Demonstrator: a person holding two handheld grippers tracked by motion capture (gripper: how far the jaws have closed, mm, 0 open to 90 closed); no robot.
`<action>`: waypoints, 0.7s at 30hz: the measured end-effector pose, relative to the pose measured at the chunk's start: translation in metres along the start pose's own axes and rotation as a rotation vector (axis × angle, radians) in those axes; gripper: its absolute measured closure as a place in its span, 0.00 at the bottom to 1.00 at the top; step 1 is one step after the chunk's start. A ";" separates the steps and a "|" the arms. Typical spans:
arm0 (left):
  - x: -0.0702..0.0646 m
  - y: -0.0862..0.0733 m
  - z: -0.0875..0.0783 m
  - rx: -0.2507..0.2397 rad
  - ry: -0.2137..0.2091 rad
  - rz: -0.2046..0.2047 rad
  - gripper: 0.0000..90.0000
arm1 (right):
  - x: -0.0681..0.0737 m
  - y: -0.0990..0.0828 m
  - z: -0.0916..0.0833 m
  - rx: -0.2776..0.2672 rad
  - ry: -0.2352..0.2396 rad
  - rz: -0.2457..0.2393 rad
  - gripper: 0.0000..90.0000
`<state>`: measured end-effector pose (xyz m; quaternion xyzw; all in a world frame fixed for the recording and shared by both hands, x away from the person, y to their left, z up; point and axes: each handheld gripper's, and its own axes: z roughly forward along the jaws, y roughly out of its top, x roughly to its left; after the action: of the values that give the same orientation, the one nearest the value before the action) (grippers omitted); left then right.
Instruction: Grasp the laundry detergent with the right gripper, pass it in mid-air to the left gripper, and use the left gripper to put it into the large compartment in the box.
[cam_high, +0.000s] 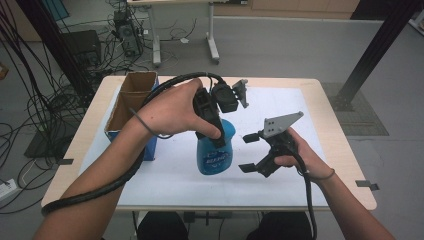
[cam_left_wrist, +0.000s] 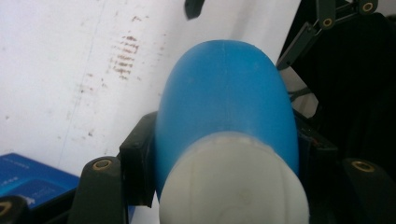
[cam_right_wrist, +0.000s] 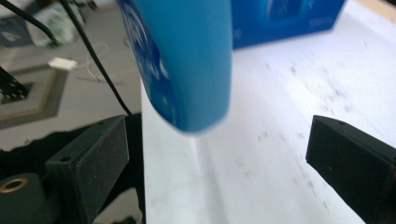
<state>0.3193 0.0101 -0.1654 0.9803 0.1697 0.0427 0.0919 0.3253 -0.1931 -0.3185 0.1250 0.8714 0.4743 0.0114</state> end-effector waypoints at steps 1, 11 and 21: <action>0.002 -0.002 -0.001 -0.001 0.006 -0.011 0.42 | -0.001 0.000 -0.001 0.016 -0.006 0.009 0.07; 0.014 -0.016 -0.007 0.007 0.028 -0.087 0.42 | -0.005 -0.001 -0.009 0.206 -0.059 0.075 0.05; 0.029 -0.030 -0.019 0.009 0.062 -0.195 0.42 | -0.010 -0.003 -0.009 0.365 -0.083 0.120 0.05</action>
<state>0.3347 0.0511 -0.1511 0.9577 0.2673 0.0631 0.0858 0.3328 -0.2044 -0.3172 0.1962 0.9326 0.3028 -0.0037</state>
